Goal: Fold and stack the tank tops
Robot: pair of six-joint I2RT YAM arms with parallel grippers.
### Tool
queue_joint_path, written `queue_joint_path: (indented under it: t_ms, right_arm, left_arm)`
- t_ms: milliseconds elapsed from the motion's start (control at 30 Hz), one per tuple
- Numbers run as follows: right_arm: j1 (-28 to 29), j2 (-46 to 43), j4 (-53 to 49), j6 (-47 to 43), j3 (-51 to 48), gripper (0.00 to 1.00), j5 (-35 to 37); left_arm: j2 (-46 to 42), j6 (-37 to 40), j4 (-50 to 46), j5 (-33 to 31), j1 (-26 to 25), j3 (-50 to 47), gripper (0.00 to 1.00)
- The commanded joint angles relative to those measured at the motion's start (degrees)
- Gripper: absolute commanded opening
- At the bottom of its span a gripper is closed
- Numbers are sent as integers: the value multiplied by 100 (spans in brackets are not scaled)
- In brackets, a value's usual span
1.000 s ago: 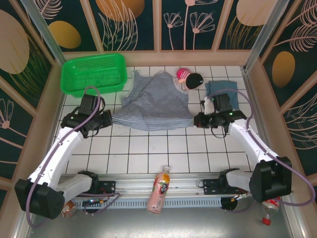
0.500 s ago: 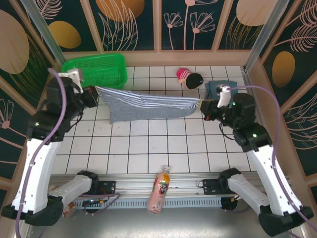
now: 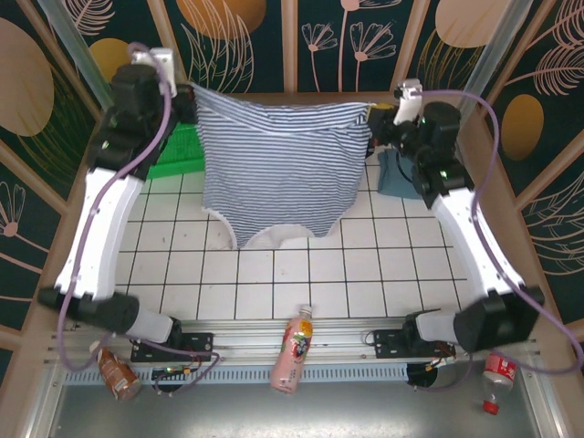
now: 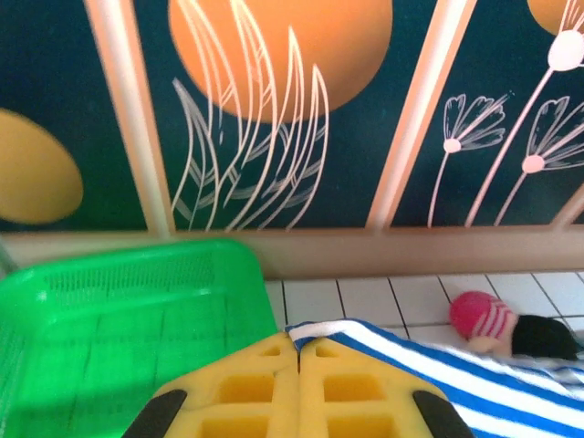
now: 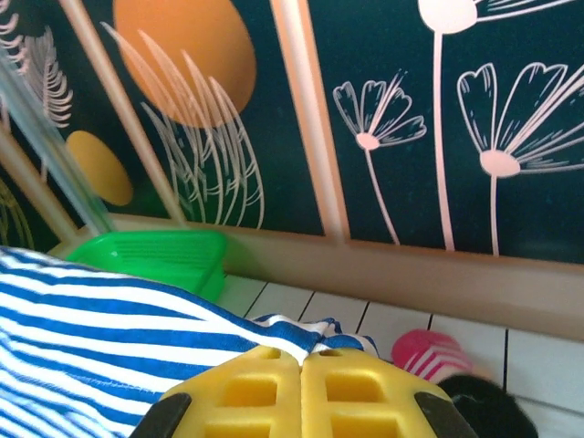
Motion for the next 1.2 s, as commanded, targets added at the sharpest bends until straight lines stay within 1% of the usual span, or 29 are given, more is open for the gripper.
queue_joint_path:
  t_ms: [0, 100, 233, 333, 400, 467, 533, 600, 667, 733, 800, 867, 967, 1000, 1067, 1167]
  right_arm:
    - [-149, 454, 910, -165, 980, 0, -283]
    - [-193, 853, 995, -129, 1507, 0, -380]
    - [-224, 1038, 905, -23, 1888, 0, -550]
    - [-236, 932, 618, -18, 1864, 0, -676]
    - [-233, 736, 275, -59, 1715, 0, -763]
    - [-240, 476, -151, -166, 1411, 0, -818]
    - [-280, 159, -555, -193, 926, 0, -961]
    - [-286, -168, -1038, -237, 335, 0, -1047]
    - [-290, -568, -1615, -303, -264, 0, -1119]
    - [-289, -911, -2226, -347, -726, 0, -1131]
    - [-274, -1285, -2936, -138, -1339, 0, -1267]
    - [-186, -1548, -3468, 110, -1858, 0, -1331]
    - [7, -1868, -3760, 922, -2641, 0, -1440]
    - [84, -1912, -3849, 1077, -2863, 0, -1436]
    - [268, -1988, -4025, 1282, -3206, 0, -1209]
    - [455, -2072, -4232, 1582, -3544, 0, -984]
  left_arm:
    - [533, 649, 409, -108, 33, 1198, 0]
    - [1146, 855, 425, -103, 33, 1934, 0]
    - [1468, 847, 573, -36, 74, 2364, 0]
    - [1474, 877, 558, 141, 80, 2397, 0]
    - [1318, 920, 511, 208, 77, 2156, 0]
    - [1042, 905, 439, 229, 81, 1655, 0]
    - [520, 839, 376, 223, 81, 783, 0]
    - [-158, 671, 501, 214, 77, -509, 0]
    - [-1025, 384, 666, 297, 82, -1997, 0]
    - [-1746, 55, 545, 266, 81, -3139, 0]
    - [-2410, -181, 166, 140, 84, -4043, 0]
    - [-2894, -386, -199, -40, 77, -4631, 0]
    - [-3169, -681, -960, -442, 77, -4975, 0]
    - [-3213, -855, -1169, -428, 77, -5063, 0]
    - [-3355, -1213, -1342, -213, 77, -5334, 0]
    - [-3525, -1682, -1838, -236, 82, -5709, 0]
